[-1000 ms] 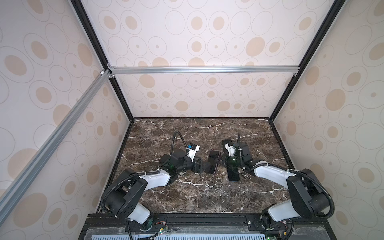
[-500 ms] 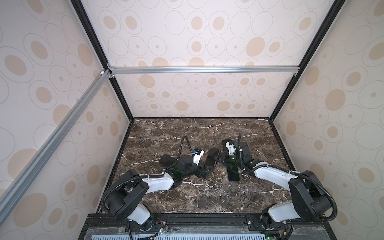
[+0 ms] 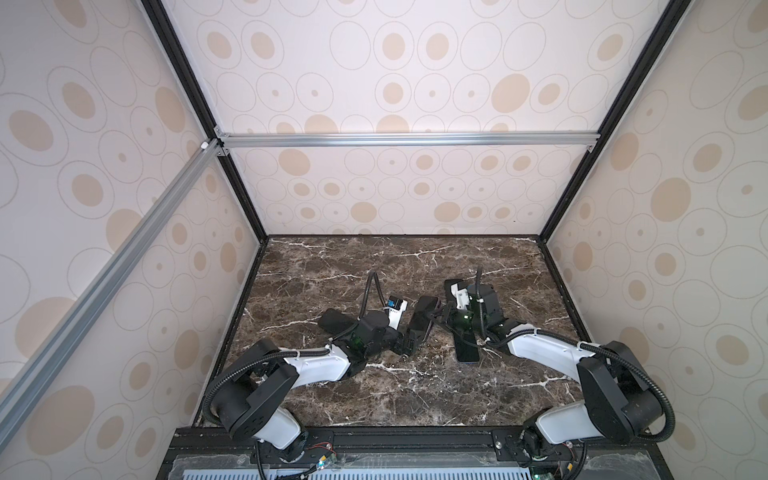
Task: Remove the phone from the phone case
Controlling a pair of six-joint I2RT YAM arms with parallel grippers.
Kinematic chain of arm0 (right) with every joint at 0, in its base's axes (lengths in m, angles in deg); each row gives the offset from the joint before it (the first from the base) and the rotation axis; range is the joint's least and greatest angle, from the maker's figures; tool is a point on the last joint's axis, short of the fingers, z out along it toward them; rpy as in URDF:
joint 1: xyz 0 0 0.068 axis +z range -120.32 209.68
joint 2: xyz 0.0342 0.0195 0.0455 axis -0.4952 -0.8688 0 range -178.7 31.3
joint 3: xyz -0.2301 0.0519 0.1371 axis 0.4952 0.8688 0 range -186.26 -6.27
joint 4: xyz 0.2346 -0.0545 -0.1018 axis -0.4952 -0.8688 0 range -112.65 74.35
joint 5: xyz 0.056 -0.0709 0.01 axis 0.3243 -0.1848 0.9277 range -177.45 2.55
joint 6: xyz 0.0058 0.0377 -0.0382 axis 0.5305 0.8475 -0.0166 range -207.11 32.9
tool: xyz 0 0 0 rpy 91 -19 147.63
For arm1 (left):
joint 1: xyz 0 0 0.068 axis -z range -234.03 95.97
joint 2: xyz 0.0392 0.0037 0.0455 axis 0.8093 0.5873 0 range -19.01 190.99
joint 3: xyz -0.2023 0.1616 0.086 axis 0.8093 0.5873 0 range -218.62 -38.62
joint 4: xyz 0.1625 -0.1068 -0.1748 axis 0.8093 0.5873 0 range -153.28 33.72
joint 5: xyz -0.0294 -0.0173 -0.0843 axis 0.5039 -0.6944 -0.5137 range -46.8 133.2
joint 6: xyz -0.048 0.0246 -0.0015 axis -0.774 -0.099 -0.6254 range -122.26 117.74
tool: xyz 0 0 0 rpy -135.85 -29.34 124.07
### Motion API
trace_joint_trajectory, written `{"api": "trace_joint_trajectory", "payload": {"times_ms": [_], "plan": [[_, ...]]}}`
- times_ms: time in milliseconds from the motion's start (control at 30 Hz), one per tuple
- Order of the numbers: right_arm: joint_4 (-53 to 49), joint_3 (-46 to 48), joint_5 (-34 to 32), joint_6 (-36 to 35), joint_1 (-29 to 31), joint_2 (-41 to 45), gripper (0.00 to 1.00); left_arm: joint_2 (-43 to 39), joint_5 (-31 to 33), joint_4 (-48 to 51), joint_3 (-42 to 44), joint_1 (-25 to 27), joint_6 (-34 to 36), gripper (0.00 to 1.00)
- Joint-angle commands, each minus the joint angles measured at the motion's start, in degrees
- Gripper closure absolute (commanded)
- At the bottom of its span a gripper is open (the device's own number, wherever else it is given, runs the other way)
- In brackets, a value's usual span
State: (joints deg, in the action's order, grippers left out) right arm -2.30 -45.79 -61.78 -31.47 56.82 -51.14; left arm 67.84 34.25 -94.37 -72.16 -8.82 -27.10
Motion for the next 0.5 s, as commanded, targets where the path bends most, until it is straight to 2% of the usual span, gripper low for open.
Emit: {"api": "trace_joint_trajectory", "payload": {"times_ms": [0,133,467], "plan": [[3.8,-0.46,0.78,1.49,0.97,1.89,1.0,1.1,1.1,-0.1,-2.92,0.75,-0.23,0.03],[3.8,-0.44,0.44,1.57,1.01,1.49,1.0,1.04,1.15,0.24,-3.38,1.18,0.44,0.03],[4.19,-0.66,-0.53,1.87,1.87,1.39,1.0,2.17,9.76,8.74,-7.05,3.61,3.01,0.04]]}}
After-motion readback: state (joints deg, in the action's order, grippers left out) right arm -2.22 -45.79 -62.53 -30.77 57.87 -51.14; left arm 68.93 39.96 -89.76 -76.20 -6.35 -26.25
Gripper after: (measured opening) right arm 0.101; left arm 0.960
